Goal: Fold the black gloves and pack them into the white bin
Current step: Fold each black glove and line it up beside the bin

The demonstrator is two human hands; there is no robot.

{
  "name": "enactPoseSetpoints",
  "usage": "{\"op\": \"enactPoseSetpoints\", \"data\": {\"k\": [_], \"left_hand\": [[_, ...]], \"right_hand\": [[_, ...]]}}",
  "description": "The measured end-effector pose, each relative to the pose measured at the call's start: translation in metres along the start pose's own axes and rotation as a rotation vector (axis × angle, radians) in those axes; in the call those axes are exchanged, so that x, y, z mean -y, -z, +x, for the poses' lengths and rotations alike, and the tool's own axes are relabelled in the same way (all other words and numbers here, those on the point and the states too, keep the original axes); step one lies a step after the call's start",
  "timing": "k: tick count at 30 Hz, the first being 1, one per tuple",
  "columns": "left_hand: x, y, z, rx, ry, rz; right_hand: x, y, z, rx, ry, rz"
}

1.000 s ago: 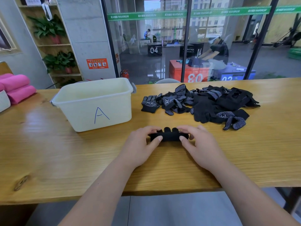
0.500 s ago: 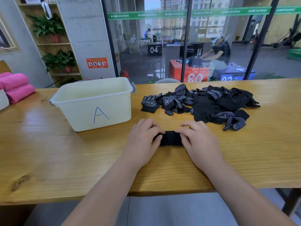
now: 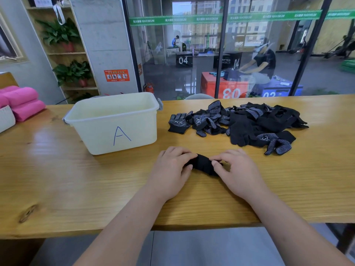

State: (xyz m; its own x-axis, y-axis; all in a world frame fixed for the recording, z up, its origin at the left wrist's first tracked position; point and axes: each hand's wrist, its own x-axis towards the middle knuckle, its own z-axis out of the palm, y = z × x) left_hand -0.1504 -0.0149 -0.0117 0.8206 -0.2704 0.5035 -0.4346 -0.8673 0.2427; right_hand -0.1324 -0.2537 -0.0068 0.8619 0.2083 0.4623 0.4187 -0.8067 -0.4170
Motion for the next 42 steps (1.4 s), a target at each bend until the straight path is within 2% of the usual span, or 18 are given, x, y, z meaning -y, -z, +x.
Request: {"op": "enactPoseSetpoints", "data": {"k": [3, 8, 11, 13, 19, 25, 38, 42], "left_hand": [[0.0, 0.002, 0.0, -0.016, 0.041, -0.067], [0.002, 0.006, 0.0, 0.081, 0.117, -0.314], [0.005, 0.007, 0.0, 0.097, 0.199, -0.417], [0.006, 0.007, 0.0, 0.097, 0.242, -0.419], [0.004, 0.012, 0.001, 0.038, 0.295, -0.292], [0.02, 0.032, -0.006, 0.098, 0.272, -0.139], [0.133, 0.103, -0.084, 0.168, 0.47, 0.139], [0.157, 0.117, -0.097, 0.213, 0.45, 0.213]], "right_hand": [[0.003, 0.003, -0.004, 0.024, 0.044, 0.057], [0.011, 0.009, -0.008, 0.136, 0.123, 0.07], [0.015, 0.008, -0.005, 0.336, 0.248, -0.08], [0.016, 0.005, -0.003, 0.455, 0.258, -0.144], [0.017, 0.004, 0.001, 0.469, 0.241, -0.128], [0.025, 0.001, 0.003, 0.497, 0.245, -0.138], [0.132, -0.071, 0.03, 0.535, 0.358, -0.046], [0.159, -0.095, 0.04, 0.534, 0.371, -0.034]]}}
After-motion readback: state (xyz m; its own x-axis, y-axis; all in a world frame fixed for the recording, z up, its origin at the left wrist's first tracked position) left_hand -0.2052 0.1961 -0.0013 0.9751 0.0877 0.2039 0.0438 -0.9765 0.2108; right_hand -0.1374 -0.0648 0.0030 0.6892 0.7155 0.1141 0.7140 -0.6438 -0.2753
